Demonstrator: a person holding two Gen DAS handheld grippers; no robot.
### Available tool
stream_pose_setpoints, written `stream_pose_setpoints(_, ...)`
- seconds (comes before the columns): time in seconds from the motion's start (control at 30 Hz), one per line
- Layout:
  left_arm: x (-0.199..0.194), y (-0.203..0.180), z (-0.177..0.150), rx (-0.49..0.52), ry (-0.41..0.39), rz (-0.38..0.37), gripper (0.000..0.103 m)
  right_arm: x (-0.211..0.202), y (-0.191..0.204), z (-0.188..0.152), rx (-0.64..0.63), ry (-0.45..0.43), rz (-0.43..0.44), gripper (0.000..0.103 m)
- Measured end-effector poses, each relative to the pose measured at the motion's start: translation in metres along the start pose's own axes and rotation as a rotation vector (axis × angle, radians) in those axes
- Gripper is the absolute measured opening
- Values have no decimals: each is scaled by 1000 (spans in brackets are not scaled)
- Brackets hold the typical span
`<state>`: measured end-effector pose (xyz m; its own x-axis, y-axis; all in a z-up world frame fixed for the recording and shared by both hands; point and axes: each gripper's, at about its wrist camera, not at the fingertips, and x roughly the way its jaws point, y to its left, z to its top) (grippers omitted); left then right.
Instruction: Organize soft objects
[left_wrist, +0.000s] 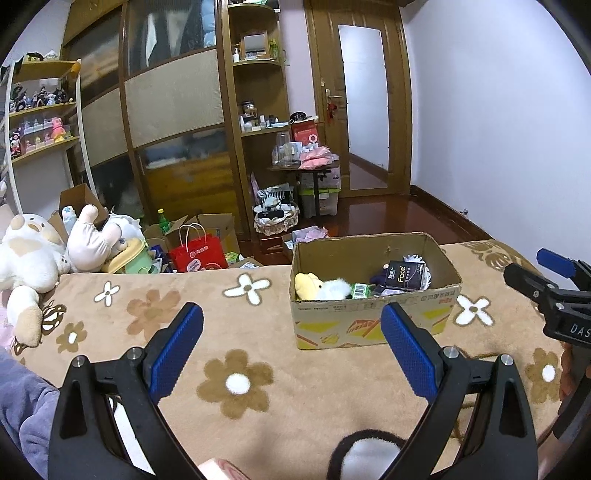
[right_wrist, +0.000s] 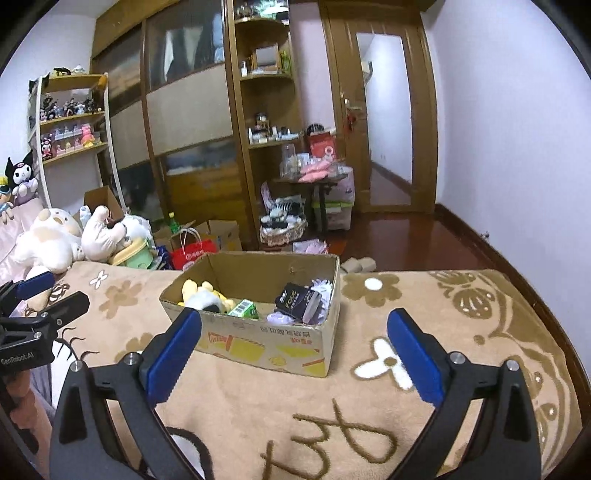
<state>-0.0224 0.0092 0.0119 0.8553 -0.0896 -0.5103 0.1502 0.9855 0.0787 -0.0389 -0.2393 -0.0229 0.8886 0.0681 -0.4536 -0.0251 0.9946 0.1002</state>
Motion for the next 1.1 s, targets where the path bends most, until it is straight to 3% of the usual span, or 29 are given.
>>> stream_pose_setpoints(0.33, -2, 3, -5, -13, 8, 4, 96, -12, -7, -6, 33, -46, -7, 103)
stream_pose_setpoints(1.1, 11, -3, -2, -15, 23, -1, 96, 1, -14, -9, 28, -2, -16, 103)
